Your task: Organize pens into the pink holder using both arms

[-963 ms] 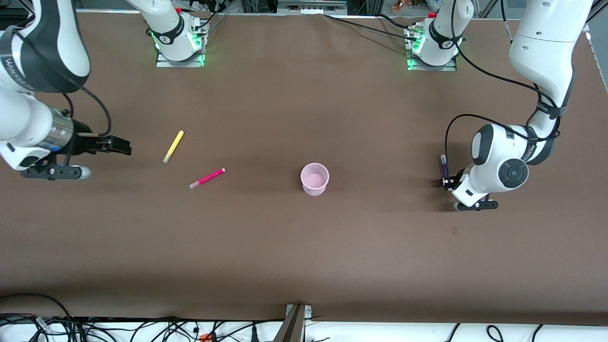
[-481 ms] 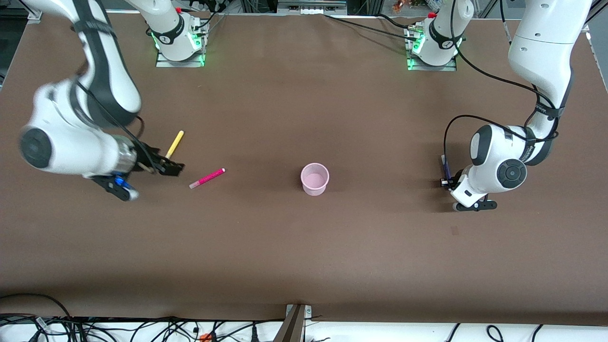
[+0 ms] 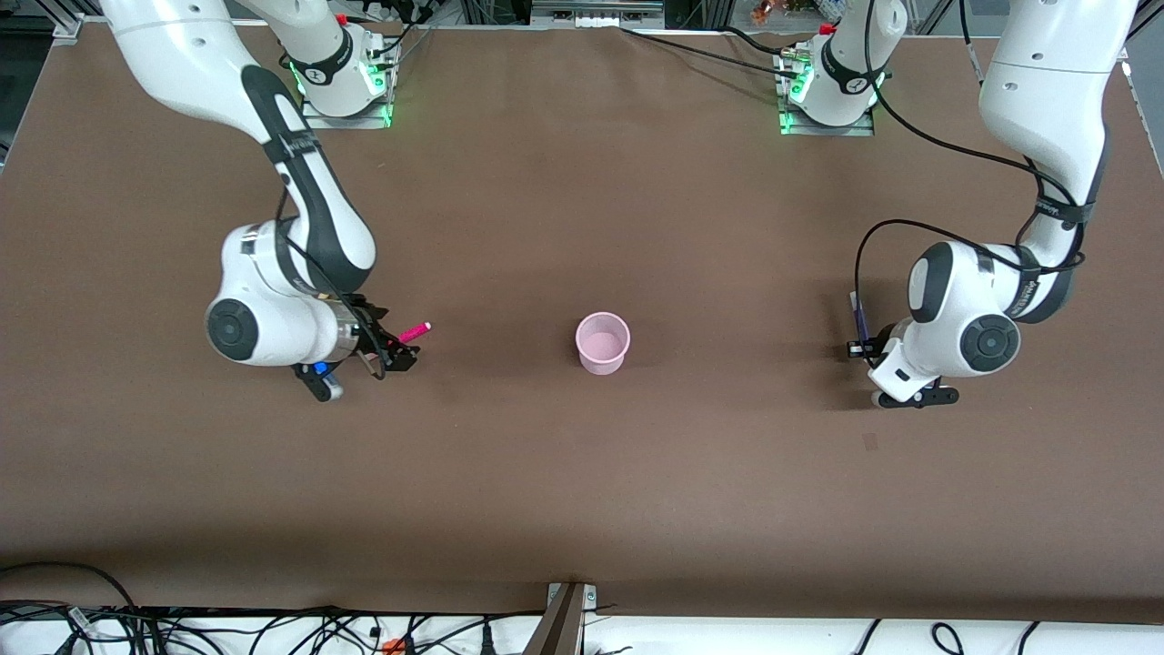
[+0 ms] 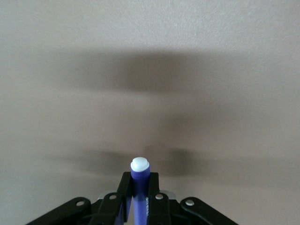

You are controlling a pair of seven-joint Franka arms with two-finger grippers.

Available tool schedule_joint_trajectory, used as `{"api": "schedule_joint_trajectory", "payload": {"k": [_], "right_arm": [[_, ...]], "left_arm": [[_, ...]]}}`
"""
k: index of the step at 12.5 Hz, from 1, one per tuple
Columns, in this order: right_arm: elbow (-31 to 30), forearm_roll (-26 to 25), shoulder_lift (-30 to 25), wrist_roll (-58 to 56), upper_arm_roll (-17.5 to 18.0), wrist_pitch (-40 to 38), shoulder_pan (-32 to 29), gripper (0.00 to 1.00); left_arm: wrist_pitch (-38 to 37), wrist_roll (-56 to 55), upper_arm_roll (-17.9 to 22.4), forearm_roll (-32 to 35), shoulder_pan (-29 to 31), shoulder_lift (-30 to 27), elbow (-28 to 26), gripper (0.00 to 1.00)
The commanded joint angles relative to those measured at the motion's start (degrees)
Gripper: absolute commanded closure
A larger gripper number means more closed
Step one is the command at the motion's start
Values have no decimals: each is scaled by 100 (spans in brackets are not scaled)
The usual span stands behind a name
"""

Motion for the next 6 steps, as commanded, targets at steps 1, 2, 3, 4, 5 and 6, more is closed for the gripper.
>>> {"api": "schedule_joint_trajectory", "payload": {"k": [1,2,3,4,5,6], "right_arm": [[-65,256,244,81,-34,93,-61,6],[-73,256,306,72,-34,111,-52,7],[-152,265,307,80,-25,172,-17,13],[-318,265,307,89,-25,381,1,19],[-441,273,307,81,-25,575,1,27],[-486,282,316,80,-25,673,1,36]], "left_arm": [[-883,329,-20,66,-37,-285,520,100],[-1129,566,-29,-13,-11,-303,740,100],[-1271,891,-38,-31,15,-329,890,100],[-1290,1277,-38,-153,24,-390,935,100],[-1307,1568,-29,-389,24,-478,953,100],[-1438,1780,-38,-513,33,-505,1049,100]]}}
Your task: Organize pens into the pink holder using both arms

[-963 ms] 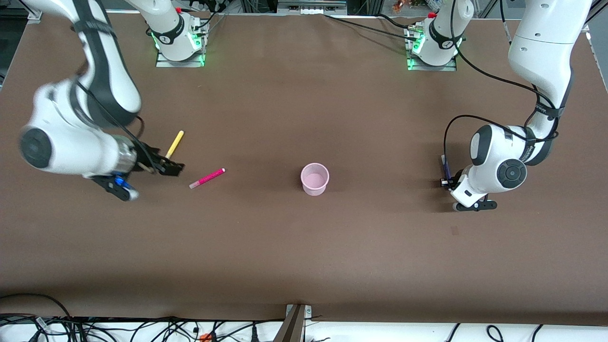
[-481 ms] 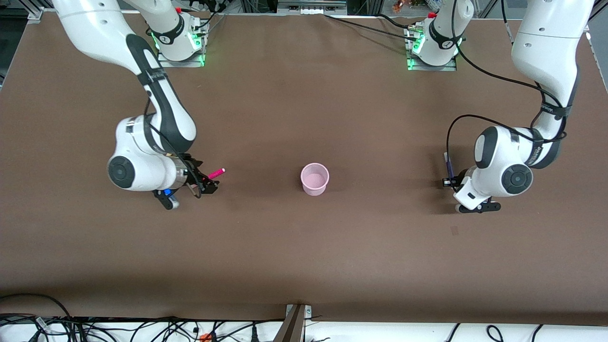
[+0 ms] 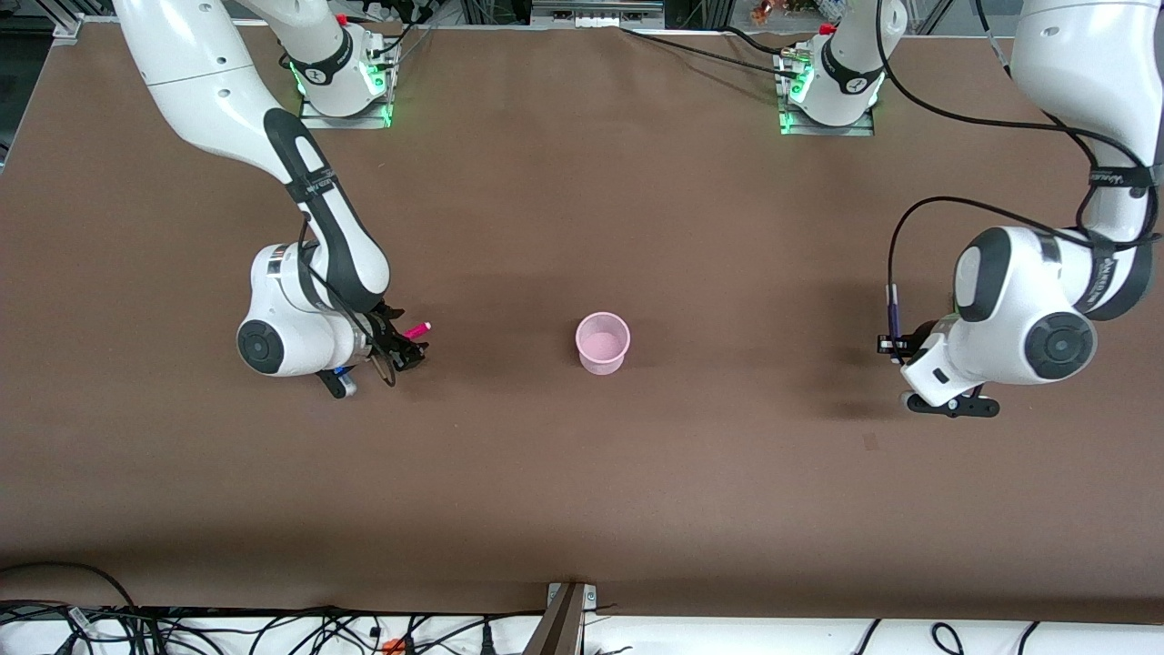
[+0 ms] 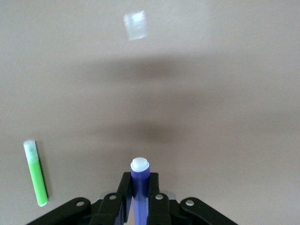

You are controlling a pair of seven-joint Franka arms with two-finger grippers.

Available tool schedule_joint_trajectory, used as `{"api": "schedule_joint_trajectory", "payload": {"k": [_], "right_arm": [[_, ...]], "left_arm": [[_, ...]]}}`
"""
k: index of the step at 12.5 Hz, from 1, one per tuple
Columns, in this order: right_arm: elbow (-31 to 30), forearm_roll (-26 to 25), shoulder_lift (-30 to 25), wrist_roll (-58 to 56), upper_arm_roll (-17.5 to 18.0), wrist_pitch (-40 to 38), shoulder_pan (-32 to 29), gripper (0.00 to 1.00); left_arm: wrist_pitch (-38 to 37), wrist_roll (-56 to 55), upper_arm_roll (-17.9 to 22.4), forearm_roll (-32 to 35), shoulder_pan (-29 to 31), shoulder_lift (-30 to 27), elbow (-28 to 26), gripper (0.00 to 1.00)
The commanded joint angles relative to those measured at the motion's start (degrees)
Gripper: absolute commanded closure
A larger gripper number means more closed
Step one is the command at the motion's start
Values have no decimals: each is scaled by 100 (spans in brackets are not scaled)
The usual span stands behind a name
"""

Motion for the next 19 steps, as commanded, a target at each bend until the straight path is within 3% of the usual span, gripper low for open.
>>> {"api": "schedule_joint_trajectory", "payload": {"k": [1,2,4,5,8,12,15,19], "right_arm": [[-255,119,-89,42,16,286,13,47],[-255,128,-72,42,16,295,13,60],[-246,163,-54,7,16,286,13,97],[-212,294,-63,-10,16,243,13,100],[-19,479,-176,16,209,-177,4,100],[780,2136,-274,365,227,-1575,13,100],[1360,2745,-274,972,271,-1980,57,100],[1722,3887,-282,1220,253,-2779,-180,100]], "left_arm": [[-373,760,-11,-471,45,-103,271,100],[-487,1084,-11,-734,54,-94,412,100],[-602,1980,-2,-1392,141,-94,597,100],[-672,2175,-11,-1674,150,-94,607,100],[-673,3377,-11,-2587,63,-68,624,100],[-585,5169,-274,-4241,19,283,624,100],[-471,7024,-353,-4874,19,651,1062,100],[-480,8354,-397,-5990,19,1057,1301,100]]}}
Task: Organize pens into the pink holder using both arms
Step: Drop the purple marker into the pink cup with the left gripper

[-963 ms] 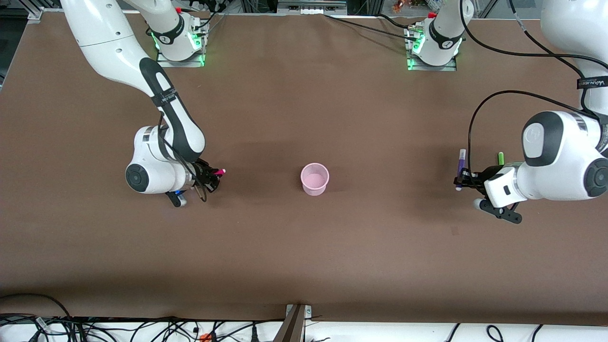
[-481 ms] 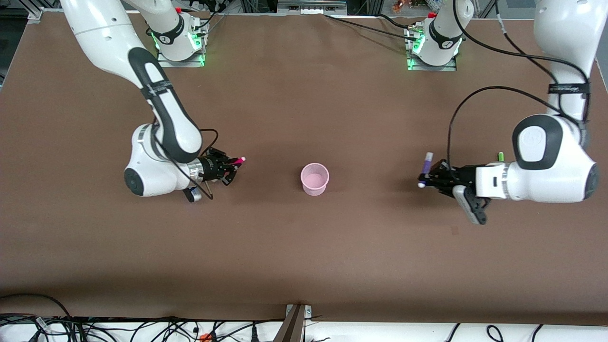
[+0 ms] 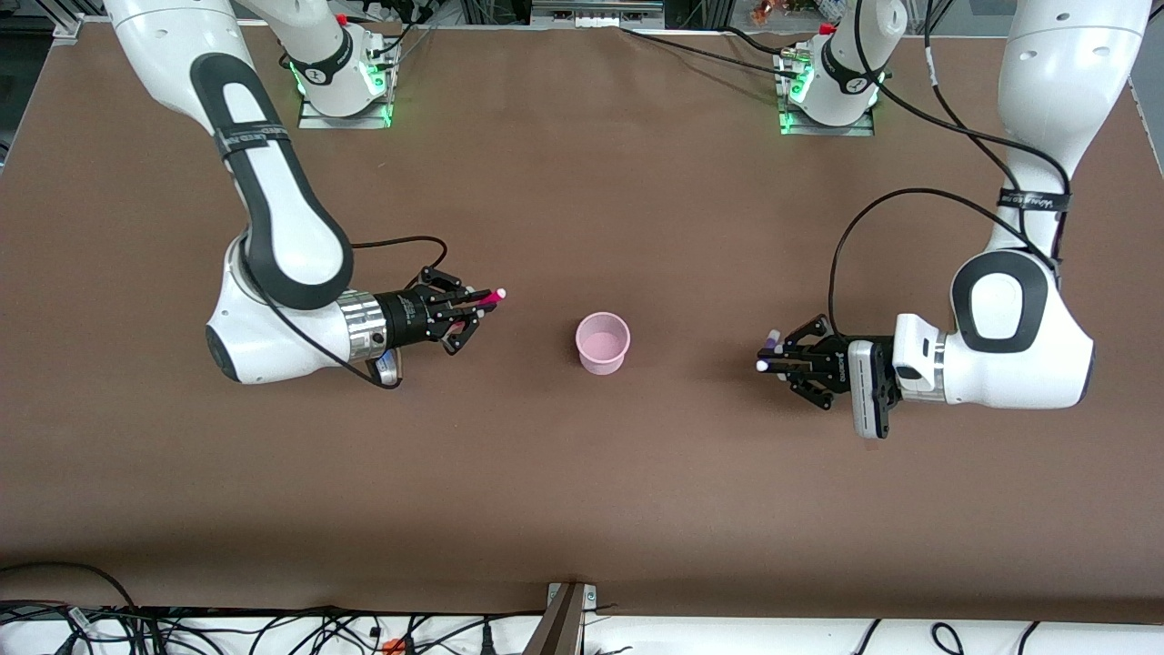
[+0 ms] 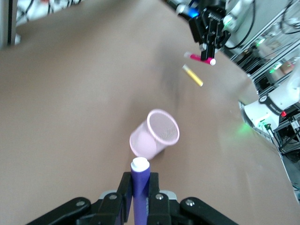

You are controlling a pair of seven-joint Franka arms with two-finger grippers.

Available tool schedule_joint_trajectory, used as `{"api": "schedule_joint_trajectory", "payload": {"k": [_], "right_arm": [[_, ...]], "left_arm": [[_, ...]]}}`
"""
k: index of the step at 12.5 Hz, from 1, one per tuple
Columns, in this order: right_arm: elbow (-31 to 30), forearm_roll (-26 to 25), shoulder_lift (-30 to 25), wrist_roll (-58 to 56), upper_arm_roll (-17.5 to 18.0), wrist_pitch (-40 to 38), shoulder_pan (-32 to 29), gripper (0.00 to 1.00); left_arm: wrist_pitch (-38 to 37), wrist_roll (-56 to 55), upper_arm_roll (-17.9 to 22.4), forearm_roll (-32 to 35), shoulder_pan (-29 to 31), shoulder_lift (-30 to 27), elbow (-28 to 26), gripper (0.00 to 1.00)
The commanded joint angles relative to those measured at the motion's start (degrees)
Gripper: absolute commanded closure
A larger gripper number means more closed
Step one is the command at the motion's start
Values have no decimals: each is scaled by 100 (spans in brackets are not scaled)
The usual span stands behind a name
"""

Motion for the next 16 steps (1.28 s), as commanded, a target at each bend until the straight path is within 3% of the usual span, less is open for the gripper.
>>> {"api": "schedule_joint_trajectory", "payload": {"k": [1,4,6,8,10,12,16], "right_arm": [[178,718,4,99,14,-593,-295,100],[178,1562,-14,20,22,-1077,-558,100],[160,2098,-14,-7,13,-1201,-577,100],[125,2582,4,-25,31,-1176,-560,100],[46,3057,57,-103,22,-1202,-568,100],[-234,3514,57,-445,22,-1289,-577,100],[-332,3648,83,-587,22,-1299,-568,100]], "left_arm": [[-63,771,-136,-542,26,299,323,100],[-19,1569,-434,-1147,9,544,350,100],[479,2842,-568,-1710,-288,677,332,100],[867,3313,-568,-1992,-658,651,306,100],[1000,3322,-594,-1976,-869,441,79,100],[1690,3584,-638,-1993,-1141,107,-579,100],[2845,3586,-717,-2002,-1713,-122,-1046,100]]}}
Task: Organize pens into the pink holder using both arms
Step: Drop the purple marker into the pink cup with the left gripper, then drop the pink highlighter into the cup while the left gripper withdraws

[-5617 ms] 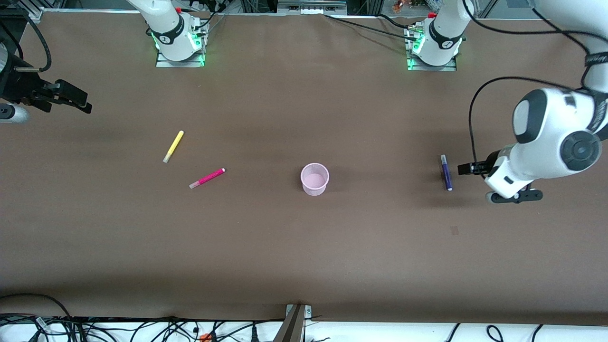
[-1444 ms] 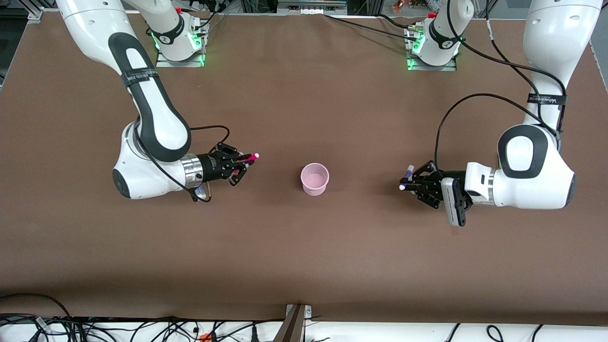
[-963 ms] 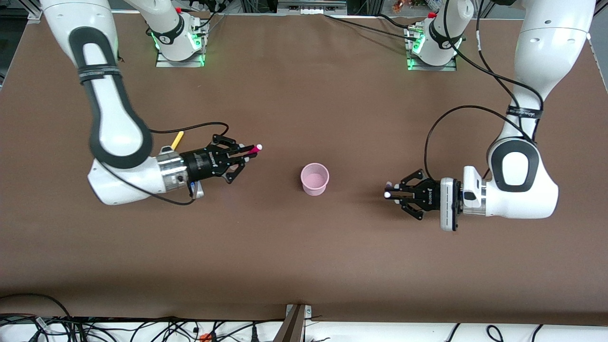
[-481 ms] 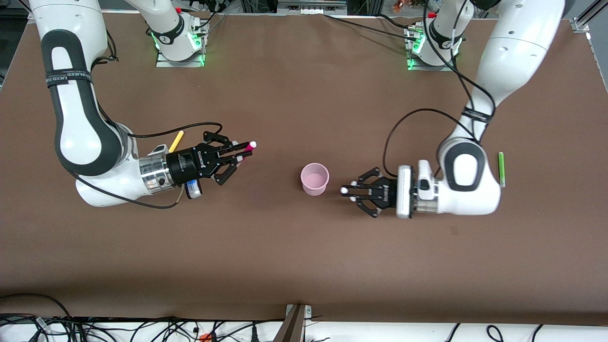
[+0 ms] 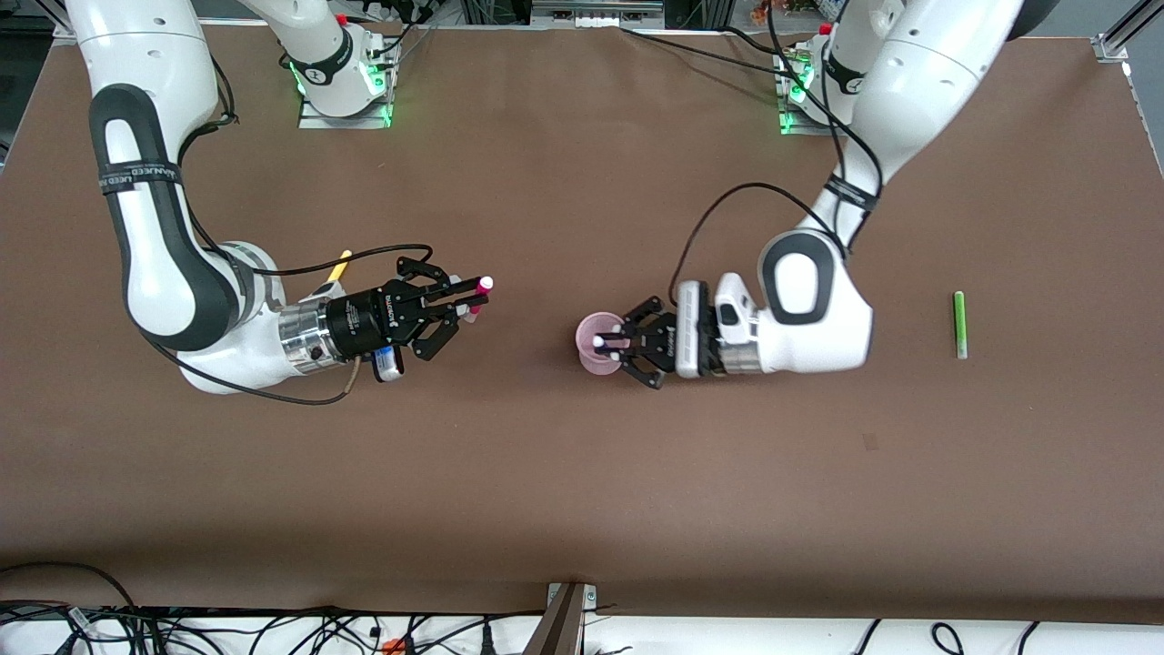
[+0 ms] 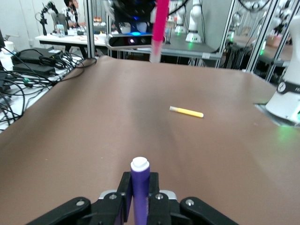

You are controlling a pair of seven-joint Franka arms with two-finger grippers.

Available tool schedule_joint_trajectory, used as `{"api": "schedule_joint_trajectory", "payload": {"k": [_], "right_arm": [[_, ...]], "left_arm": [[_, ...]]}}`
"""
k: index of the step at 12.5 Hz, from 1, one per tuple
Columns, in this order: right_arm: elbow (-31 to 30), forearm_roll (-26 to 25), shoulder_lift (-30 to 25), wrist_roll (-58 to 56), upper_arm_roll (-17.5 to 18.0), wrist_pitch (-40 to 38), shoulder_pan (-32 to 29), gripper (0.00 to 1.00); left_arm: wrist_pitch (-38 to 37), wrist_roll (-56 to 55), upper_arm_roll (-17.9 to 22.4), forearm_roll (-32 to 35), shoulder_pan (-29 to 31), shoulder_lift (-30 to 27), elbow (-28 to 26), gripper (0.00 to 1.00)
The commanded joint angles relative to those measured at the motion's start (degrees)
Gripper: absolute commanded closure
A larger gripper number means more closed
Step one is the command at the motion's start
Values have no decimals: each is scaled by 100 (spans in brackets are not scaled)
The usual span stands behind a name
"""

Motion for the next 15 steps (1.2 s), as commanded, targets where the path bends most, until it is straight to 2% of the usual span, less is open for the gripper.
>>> {"api": "schedule_joint_trajectory", "payload": {"k": [1,3,4,5,8,10,15], "right_arm": [[-104,126,-59,-107,28,-74,-24,100],[-130,117,-41,-124,28,-39,11,100],[-148,117,-33,-159,28,-22,29,100],[-148,108,20,-203,28,-13,29,100],[-148,91,64,-265,19,75,64,100],[-148,73,73,-274,19,136,99,100],[-166,143,309,-773,37,864,564,100]], "left_arm": [[380,285,34,-145,-199,-488,-637,100],[389,293,42,-119,-218,-743,-1015,100],[389,285,42,-119,-226,-883,-1191,92],[380,345,42,-110,-200,-893,-1245,1],[328,258,104,-101,-60,-1060,-1228,0],[83,-82,86,257,229,-1183,-1210,0],[-2366,-2592,121,2364,1423,-1210,-334,0]]}}
